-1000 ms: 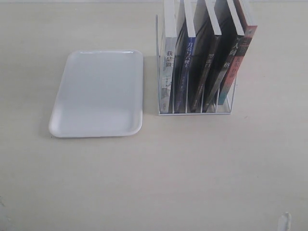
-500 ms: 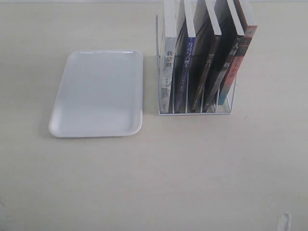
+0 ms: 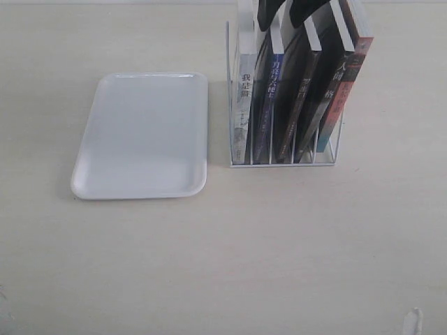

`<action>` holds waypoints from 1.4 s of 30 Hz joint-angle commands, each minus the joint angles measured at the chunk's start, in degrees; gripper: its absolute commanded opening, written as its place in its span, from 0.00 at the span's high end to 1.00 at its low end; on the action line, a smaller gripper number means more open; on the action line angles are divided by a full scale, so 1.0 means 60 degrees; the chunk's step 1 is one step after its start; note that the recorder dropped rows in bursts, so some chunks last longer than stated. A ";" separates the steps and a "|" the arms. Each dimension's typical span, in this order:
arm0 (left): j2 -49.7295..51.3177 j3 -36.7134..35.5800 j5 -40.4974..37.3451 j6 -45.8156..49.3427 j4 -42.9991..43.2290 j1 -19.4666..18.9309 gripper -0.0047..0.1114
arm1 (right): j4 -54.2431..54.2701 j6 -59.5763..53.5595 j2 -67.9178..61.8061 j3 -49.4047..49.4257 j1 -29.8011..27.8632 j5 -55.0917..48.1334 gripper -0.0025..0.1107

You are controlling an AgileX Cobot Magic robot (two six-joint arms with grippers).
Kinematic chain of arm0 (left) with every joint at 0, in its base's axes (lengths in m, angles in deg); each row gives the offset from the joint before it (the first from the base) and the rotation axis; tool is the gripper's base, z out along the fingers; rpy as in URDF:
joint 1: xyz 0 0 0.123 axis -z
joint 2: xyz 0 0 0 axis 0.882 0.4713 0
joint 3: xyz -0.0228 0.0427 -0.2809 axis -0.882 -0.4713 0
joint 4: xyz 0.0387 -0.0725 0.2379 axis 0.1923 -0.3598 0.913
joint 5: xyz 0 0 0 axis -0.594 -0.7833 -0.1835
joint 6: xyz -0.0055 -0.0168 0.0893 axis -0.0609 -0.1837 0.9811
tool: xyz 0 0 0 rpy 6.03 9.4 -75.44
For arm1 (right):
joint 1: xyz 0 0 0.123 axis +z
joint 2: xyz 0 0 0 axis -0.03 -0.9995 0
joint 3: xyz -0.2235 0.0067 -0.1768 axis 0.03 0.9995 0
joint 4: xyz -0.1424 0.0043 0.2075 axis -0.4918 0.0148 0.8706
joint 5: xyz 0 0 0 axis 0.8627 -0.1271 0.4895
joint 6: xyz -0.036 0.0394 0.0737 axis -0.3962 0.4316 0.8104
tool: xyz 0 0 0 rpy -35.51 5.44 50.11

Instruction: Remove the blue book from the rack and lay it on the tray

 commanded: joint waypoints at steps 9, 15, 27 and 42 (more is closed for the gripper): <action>-0.0021 -0.0037 0.0144 0.0011 -0.0055 0.0032 0.91 | 0.0036 0.0042 -0.0206 -0.0022 0.0013 -0.0186 0.98; -0.0021 -0.0037 0.0144 0.0011 -0.0055 0.0032 0.91 | 0.0036 0.0042 -0.0166 -0.0022 0.0013 -0.0186 0.98; -0.0021 -0.0037 0.0144 0.0011 -0.0055 0.0032 0.91 | -0.0064 -0.0021 0.0717 -0.1341 0.0013 -0.0186 0.98; -0.0021 -0.0037 0.0144 0.0011 -0.0055 0.0032 0.91 | -0.0496 -0.0556 0.0922 -0.1897 0.0013 -0.0186 0.98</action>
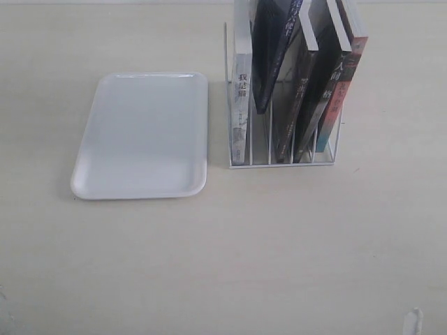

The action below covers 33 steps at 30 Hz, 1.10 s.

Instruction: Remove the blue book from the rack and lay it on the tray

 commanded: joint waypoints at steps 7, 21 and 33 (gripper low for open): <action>-0.0021 -0.0037 0.0144 0.0011 -0.0055 0.0032 0.91 | -0.0103 -0.0748 0.1244 -0.1928 0.0013 0.0235 0.98; -0.0021 -0.0037 0.0144 0.0011 -0.0055 0.0032 0.91 | 0.3887 -0.7024 0.1712 -0.2129 0.0518 0.0858 0.98; -0.0021 -0.0037 0.0144 0.0011 -0.0055 0.0032 0.91 | -0.2756 -0.6999 0.1611 0.0240 0.4941 0.1798 0.98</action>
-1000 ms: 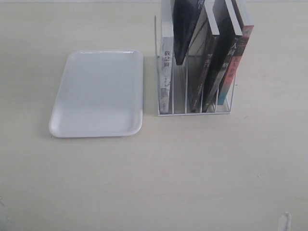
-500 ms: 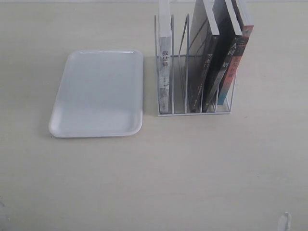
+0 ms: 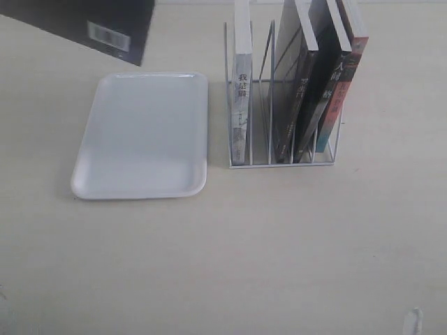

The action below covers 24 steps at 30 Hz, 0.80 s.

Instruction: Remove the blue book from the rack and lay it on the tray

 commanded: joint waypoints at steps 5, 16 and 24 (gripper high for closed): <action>-0.0021 -0.0037 0.0144 0.0011 -0.0055 0.0032 0.91 | -0.6116 0.3104 0.0031 0.3284 0.2061 0.3310 0.98; -0.0021 -0.0037 0.0144 0.0011 -0.0055 0.0032 0.91 | -0.9892 0.5453 0.0031 0.7161 0.2038 0.7611 0.98; -0.0021 -0.0037 0.0144 0.0011 -0.0055 0.0032 0.91 | -1.0880 0.6504 -0.0770 0.7463 0.2038 0.7762 0.98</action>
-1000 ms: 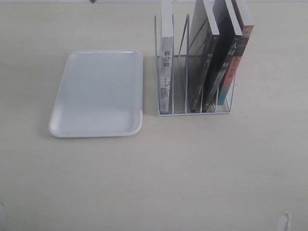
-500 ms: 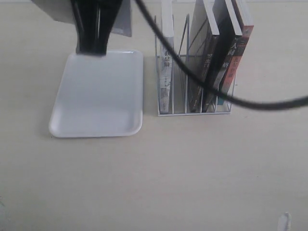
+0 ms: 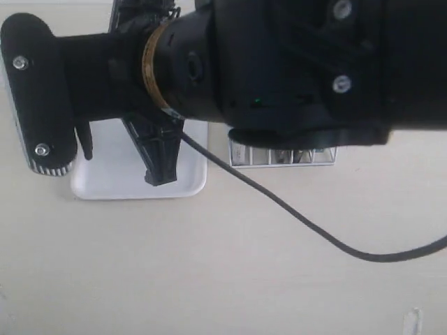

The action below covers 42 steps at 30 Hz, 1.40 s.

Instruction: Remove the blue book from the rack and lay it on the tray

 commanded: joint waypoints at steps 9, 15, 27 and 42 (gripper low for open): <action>-0.0021 -0.0037 0.0144 0.0011 -0.0055 0.0032 0.91 | -0.3280 0.2663 -0.1520 -0.0076 -0.0014 -0.0932 0.98; -0.0021 -0.0037 0.0144 0.0011 -0.0055 0.0032 0.91 | -0.3317 0.2872 -0.2003 -0.0407 -0.0158 -0.0869 0.98; -0.0021 -0.0037 0.0144 0.0011 -0.0055 0.0032 0.91 | -0.3271 0.3406 -0.2136 -0.0427 -0.0561 -0.0281 0.98; -0.0021 -0.0037 0.0144 0.0011 -0.0055 0.0032 0.91 | -0.3274 0.4439 -0.2136 -0.0427 -0.0561 0.0171 0.98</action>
